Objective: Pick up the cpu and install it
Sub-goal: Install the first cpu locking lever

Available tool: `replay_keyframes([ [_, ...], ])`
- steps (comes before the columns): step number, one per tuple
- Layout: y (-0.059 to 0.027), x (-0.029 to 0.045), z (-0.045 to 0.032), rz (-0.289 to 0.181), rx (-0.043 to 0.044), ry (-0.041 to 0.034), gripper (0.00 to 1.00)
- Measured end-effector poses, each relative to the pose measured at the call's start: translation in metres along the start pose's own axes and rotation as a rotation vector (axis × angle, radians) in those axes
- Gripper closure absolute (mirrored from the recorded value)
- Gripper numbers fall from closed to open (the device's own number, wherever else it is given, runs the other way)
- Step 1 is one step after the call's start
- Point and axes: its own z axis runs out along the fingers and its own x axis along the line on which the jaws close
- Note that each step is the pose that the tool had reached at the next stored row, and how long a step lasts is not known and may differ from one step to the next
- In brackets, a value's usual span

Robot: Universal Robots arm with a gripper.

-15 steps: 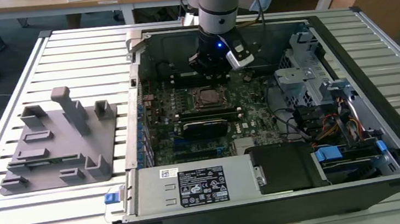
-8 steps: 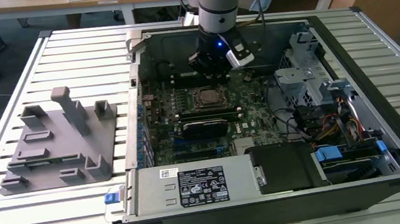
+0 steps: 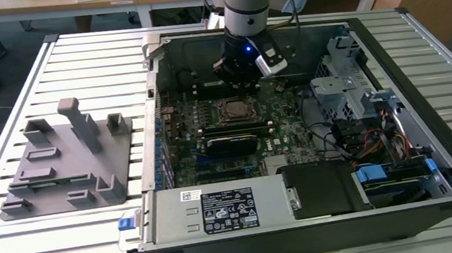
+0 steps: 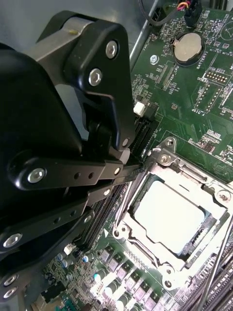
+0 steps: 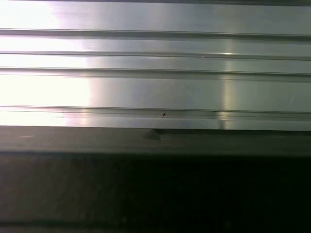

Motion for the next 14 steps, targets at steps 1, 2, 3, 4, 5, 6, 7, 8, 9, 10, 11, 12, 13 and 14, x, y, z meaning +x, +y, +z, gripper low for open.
replay_keyframes([
  [1, 0.0000, 0.0000, -0.0001, 0.000, 0.0001, 0.0000, 0.89],
  [2, -0.0001, 0.0000, -0.0001, 0.000, 0.0008, 0.0002, 0.89],
  [3, -0.0001, 0.0000, -0.0002, 0.000, 0.0022, 0.0002, 0.89],
  [4, 0.0000, 0.0000, -0.0001, 0.000, 0.0042, 0.0002, 0.89],
  [5, 0.0000, 0.0000, 0.0000, 0.000, 0.0066, 0.0002, 0.89],
  [6, -0.0001, 0.0000, 0.0001, 0.000, 0.0096, 0.0003, 0.89],
  [7, -0.0001, 0.0000, 0.0003, 0.000, 0.0130, 0.0003, 0.89],
  [8, -0.0001, 0.0000, 0.0006, 0.000, 0.0171, 0.0003, 0.89],
  [9, -0.0001, 0.0000, 0.0010, 0.000, 0.0205, 0.0003, 0.89],
  [10, -0.0001, 0.0000, 0.0014, 0.000, 0.0235, 0.0005, 0.89],
  [11, -0.0002, 0.0000, 0.0019, 0.000, 0.0264, 0.0008, 0.89],
  [12, -0.0002, 0.0000, 0.0026, 0.000, 0.0292, 0.0011, 0.89],
  [13, -0.0002, 0.0000, 0.0032, 0.000, 0.0324, 0.0016, 0.89],
  [14, -0.0003, 0.0001, 0.0038, 0.000, 0.0363, 0.0025, 0.89],
])
